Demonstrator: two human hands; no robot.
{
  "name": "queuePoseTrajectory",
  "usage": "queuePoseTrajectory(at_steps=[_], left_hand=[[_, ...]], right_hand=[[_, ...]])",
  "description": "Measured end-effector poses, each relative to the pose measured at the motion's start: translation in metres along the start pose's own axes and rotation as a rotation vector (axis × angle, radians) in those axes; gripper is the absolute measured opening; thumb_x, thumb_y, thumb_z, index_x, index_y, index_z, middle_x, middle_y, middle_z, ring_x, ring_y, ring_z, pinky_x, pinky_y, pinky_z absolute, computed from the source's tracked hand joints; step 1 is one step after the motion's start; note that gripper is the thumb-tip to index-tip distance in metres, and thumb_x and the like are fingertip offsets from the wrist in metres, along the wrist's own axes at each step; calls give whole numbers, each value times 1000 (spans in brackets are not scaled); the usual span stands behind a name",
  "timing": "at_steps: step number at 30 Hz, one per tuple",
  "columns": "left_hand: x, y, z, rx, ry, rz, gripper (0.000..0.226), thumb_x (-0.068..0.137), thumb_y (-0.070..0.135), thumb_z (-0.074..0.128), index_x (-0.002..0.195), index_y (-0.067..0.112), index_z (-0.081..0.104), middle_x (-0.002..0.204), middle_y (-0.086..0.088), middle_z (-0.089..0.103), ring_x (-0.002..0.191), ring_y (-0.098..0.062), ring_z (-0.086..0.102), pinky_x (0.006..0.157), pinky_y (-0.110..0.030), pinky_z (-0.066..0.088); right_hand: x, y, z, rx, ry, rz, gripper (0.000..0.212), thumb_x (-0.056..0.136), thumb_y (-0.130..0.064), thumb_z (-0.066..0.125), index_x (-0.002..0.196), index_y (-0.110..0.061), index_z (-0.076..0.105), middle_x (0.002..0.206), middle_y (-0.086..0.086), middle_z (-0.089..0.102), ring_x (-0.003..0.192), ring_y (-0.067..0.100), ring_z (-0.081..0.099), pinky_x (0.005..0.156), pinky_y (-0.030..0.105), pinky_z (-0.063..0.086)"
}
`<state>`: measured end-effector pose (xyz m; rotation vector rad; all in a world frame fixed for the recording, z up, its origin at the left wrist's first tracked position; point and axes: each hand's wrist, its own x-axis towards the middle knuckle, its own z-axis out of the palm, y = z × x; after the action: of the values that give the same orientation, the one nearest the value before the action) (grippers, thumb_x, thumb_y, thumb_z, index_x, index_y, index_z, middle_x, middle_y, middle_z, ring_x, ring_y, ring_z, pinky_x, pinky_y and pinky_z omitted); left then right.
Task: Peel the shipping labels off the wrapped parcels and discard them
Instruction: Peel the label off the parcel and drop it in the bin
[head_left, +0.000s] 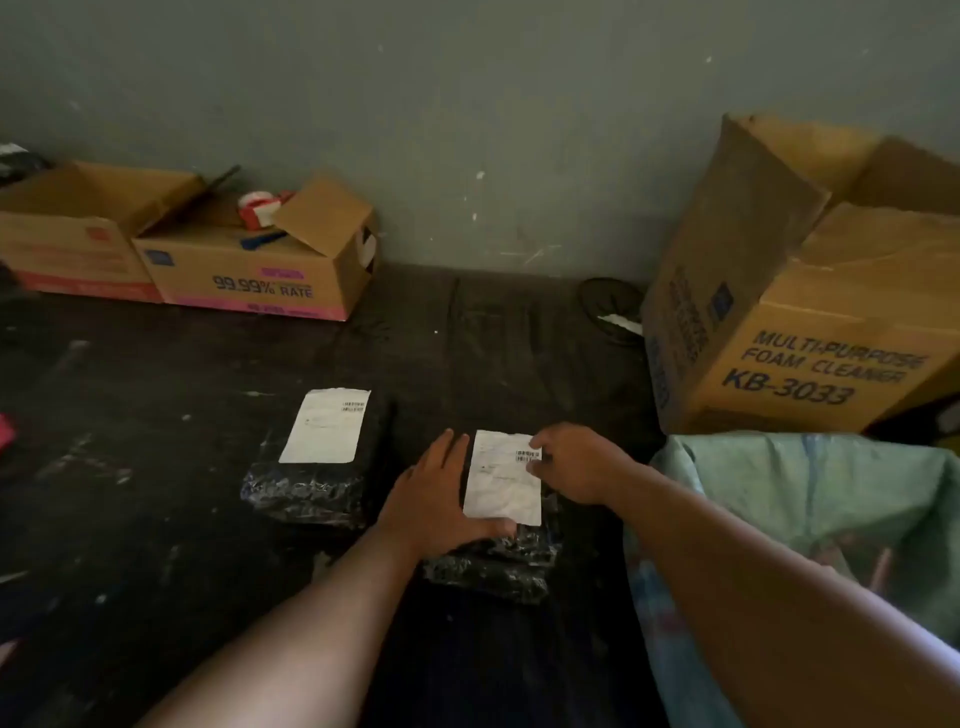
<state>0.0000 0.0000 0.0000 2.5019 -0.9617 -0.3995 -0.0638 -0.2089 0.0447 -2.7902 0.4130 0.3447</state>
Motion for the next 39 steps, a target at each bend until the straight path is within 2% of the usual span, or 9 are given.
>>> queuePoseTrajectory(at_steps=[7, 14, 18, 22, 27, 30, 34, 37, 39], left_hand=[[18, -22, 31, -145, -112, 4, 150, 50, 88, 73, 161, 26, -7, 166, 16, -19, 153, -12, 11, 121, -46, 27], [21, -35, 41, -222, -75, 49, 148, 52, 83, 78, 161, 24, -3, 164, 20, -22, 154, -7, -5, 123, -46, 22], [24, -37, 41, -292, -103, 55, 149, 53, 76, 83, 161, 26, -7, 158, 30, -30, 153, -5, -2, 122, -44, 27], [20, -38, 44, -342, -105, 46, 146, 55, 72, 85, 160, 29, -6, 155, 36, -30, 153, -4, 1, 120, -46, 30], [18, -38, 43, -317, -109, 47, 144, 57, 74, 83, 160, 28, -7, 156, 32, -31, 153, -3, -6, 123, -51, 21], [18, -38, 44, -318, -112, 43, 144, 57, 74, 83, 160, 27, -7, 157, 31, -30, 153, -4, -7, 123, -51, 20], [19, -39, 45, -307, -110, 57, 143, 59, 73, 82, 161, 25, -7, 159, 27, -29, 152, -2, -9, 124, -50, 18], [21, -40, 47, -292, -105, 60, 143, 59, 75, 81, 161, 25, -7, 160, 26, -29, 152, -4, -9, 125, -49, 14], [21, -41, 49, -259, -101, 62, 143, 59, 77, 79, 160, 25, -8, 160, 23, -31, 153, -6, -10, 126, -47, 8]], right_hand=[[34, -10, 12, 17, -7, 61, 51, 95, -47, 54, 140, -25, 48, 142, 5, 47, 132, 25, 42, 106, 40, 41], [72, -14, 22, -86, -125, 124, 56, 96, -55, 44, 143, -26, 45, 145, 7, 45, 135, 30, 37, 109, 49, 37], [81, -13, 23, -41, -99, 145, 40, 100, -46, 43, 132, -25, 56, 134, 5, 51, 126, 25, 44, 105, 48, 41], [86, -17, 20, 59, -55, 174, 23, 97, -33, 57, 116, -22, 65, 117, 2, 63, 109, 21, 58, 99, 45, 48], [86, -19, 19, 93, 4, 141, 2, 96, -28, 58, 95, -27, 59, 93, -2, 65, 83, 10, 60, 84, 33, 52], [85, -19, 20, 104, 39, 121, 8, 95, -28, 61, 102, -24, 62, 107, 1, 65, 80, 8, 58, 69, 21, 45], [90, -24, 18, 93, -15, 86, 45, 95, -34, 62, 138, -25, 52, 131, 5, 55, 88, 13, 62, 84, 31, 54], [94, -32, 22, 105, -23, 82, 30, 96, -32, 60, 123, -20, 64, 114, 3, 67, 87, 13, 63, 84, 33, 54], [95, -35, 25, 123, 19, 104, 20, 96, -27, 60, 112, -18, 69, 97, 0, 68, 77, 9, 61, 73, 27, 52]])
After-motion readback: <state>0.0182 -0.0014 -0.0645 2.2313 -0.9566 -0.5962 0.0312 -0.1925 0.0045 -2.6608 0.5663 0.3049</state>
